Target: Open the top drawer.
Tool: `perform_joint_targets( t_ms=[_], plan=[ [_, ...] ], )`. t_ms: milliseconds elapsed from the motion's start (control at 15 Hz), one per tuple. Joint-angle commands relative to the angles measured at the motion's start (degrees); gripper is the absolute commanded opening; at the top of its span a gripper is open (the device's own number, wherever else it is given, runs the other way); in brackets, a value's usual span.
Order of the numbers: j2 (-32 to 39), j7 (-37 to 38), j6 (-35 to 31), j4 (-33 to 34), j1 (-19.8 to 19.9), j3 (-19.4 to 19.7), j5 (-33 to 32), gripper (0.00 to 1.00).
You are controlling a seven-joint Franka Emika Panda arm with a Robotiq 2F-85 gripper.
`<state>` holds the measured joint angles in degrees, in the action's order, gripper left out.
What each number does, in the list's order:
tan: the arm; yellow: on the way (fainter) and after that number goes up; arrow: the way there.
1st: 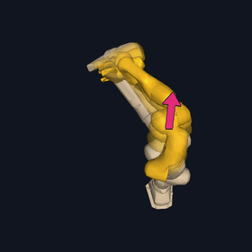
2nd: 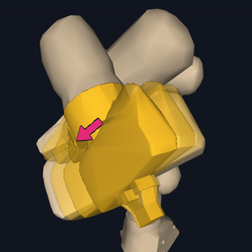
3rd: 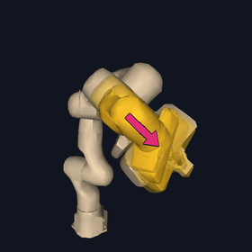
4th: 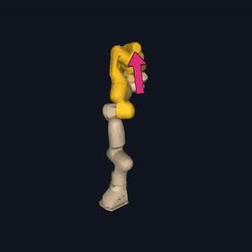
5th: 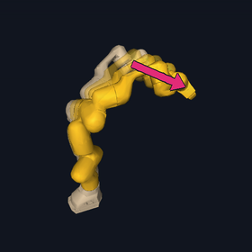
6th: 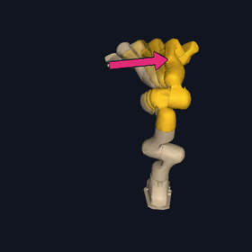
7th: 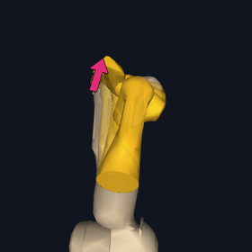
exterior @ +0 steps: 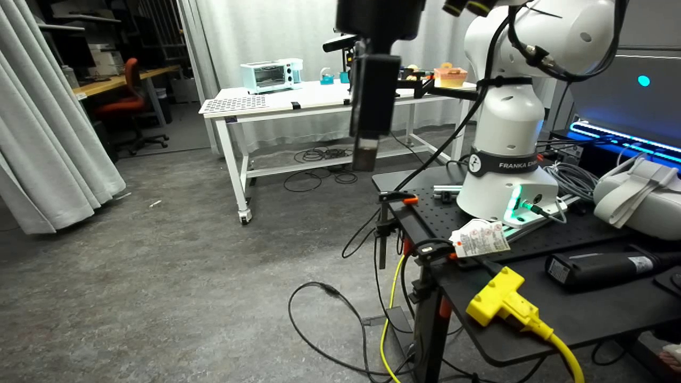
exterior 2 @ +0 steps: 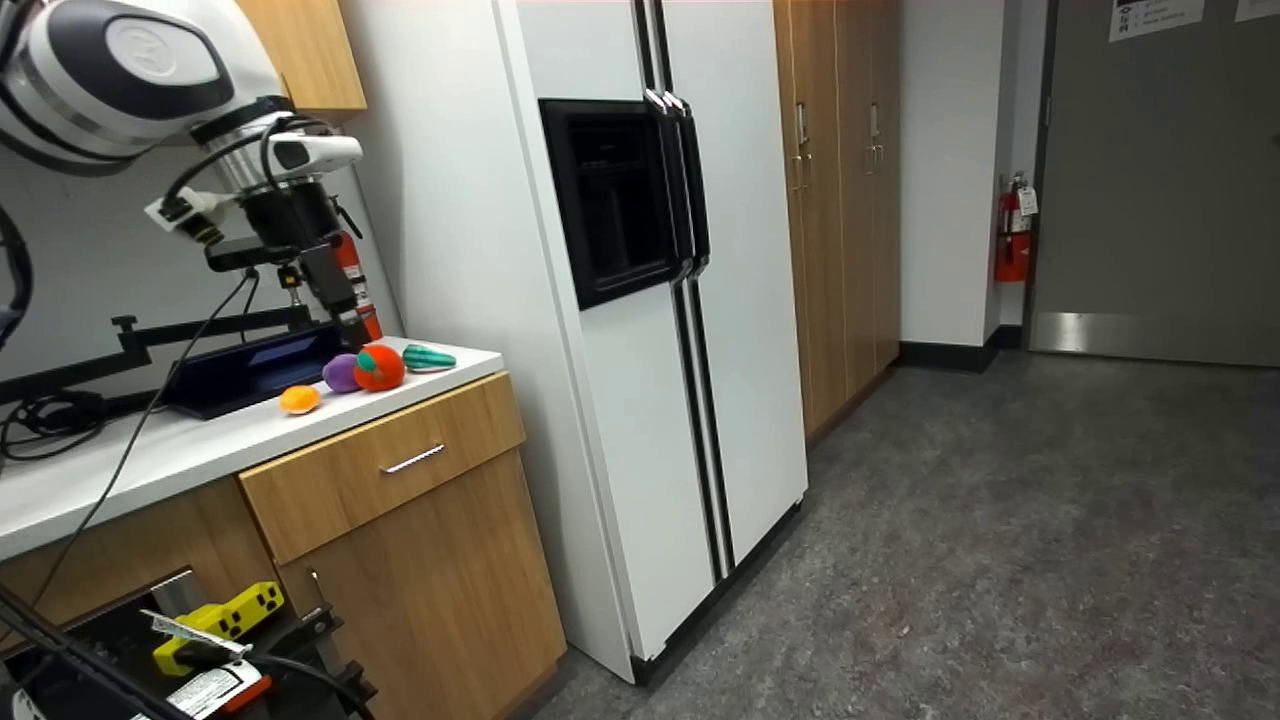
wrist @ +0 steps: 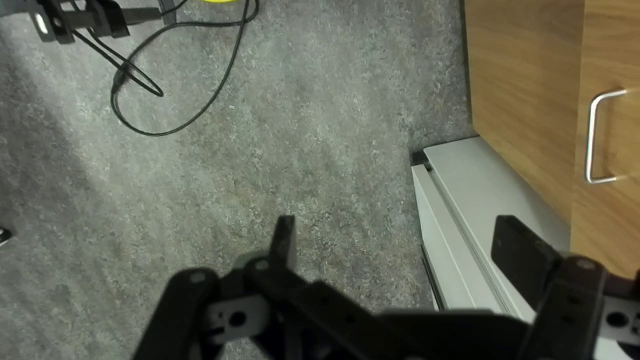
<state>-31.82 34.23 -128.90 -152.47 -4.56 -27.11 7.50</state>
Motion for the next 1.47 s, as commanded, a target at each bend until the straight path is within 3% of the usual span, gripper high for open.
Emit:
perform_joint_targets(
  t_ms=[0,67,267,533,667,1133,1400],
  plan=[
    [14.59,0.77,-3.17,10.43,6.94,-3.10,-4.49,1.00],
    [7.09,1.28,-2.33,4.19,0.72,1.55,-3.80,1.00],
    [14.42,1.26,-2.87,9.09,2.35,1.80,-5.33,1.00],
    [15.56,1.29,-2.87,10.02,2.27,1.60,-5.32,1.00],
    [15.89,-0.68,-3.93,9.76,0.51,3.43,-3.74,1.00],
    [29.42,-3.61,-20.62,10.30,-4.26,6.51,-2.57,1.00],
    [35.90,-5.35,-24.78,12.96,-6.80,7.76,-2.54,1.00]
  ],
)
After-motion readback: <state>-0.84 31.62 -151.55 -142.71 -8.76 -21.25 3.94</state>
